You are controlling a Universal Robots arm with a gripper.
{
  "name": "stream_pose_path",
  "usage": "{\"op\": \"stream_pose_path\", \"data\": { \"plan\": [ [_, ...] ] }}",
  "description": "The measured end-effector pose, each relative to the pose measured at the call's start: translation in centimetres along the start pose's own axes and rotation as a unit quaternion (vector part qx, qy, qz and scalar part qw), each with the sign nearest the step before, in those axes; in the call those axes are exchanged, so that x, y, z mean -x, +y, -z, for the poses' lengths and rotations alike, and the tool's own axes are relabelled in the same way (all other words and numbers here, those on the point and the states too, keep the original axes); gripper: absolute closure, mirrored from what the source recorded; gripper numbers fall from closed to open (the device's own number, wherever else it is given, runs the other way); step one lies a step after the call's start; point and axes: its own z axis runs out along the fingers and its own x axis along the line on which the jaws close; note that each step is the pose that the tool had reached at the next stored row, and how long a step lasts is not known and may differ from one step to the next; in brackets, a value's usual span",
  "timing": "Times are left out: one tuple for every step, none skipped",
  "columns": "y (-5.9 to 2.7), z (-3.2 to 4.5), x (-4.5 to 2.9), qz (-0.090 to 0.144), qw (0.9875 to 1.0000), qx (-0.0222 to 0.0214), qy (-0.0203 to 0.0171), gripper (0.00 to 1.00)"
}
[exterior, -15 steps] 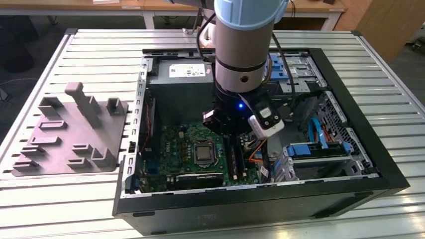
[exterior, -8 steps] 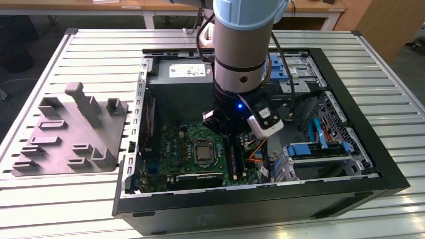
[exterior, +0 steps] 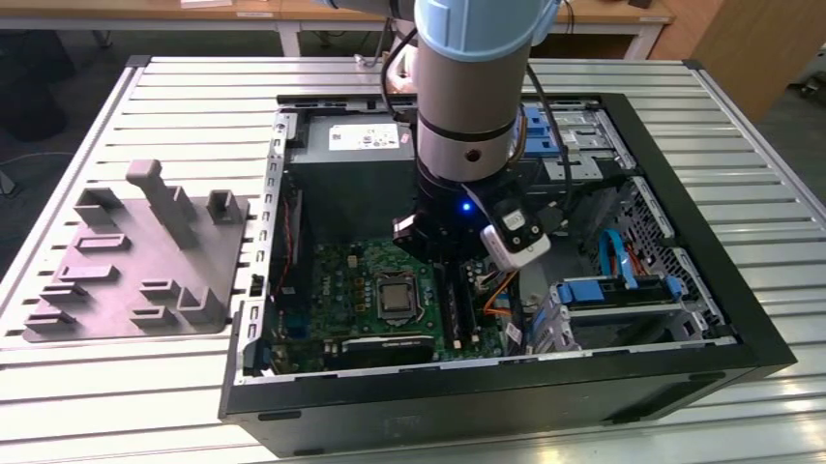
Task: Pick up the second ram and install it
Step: 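Insert the second ram into the second slot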
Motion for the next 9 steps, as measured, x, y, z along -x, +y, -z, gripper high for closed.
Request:
{"op": "stream_pose_path", "data": {
  "plan": [
    [0.0, -0.01, 0.0, 0.0, 1.0, 0.0001, 0.0, 0.89],
    [0.0, -0.01, 0.0, 0.0, 1.0, 0.0001, 0.0, 0.89],
    [0.0, -0.01, 0.0, 0.0, 1.0, 0.0, 0.0, 0.89],
    [0.0, -0.01, 0.0, 0.0, 1.0, -0.0001, 0.0, 0.89],
    [0.01, -0.02, 0.0, 0.0, 1.0, -0.0005, -0.0001, 0.89],
    [0.01, -0.03, 0.0, 0.0, 1.0, -0.001, -0.0001, 0.89],
    [0.01, -0.05, 0.0, 0.0, 1.0, -0.0015, -0.0001, 0.89],
    [0.01, -0.1, 0.0, 0.0, 1.0, -0.002, -0.0001, 0.89],
    [0.01, -0.14, -0.01, 0.0, 1.0, -0.0026, -0.0001, 0.89]
  ]
}}
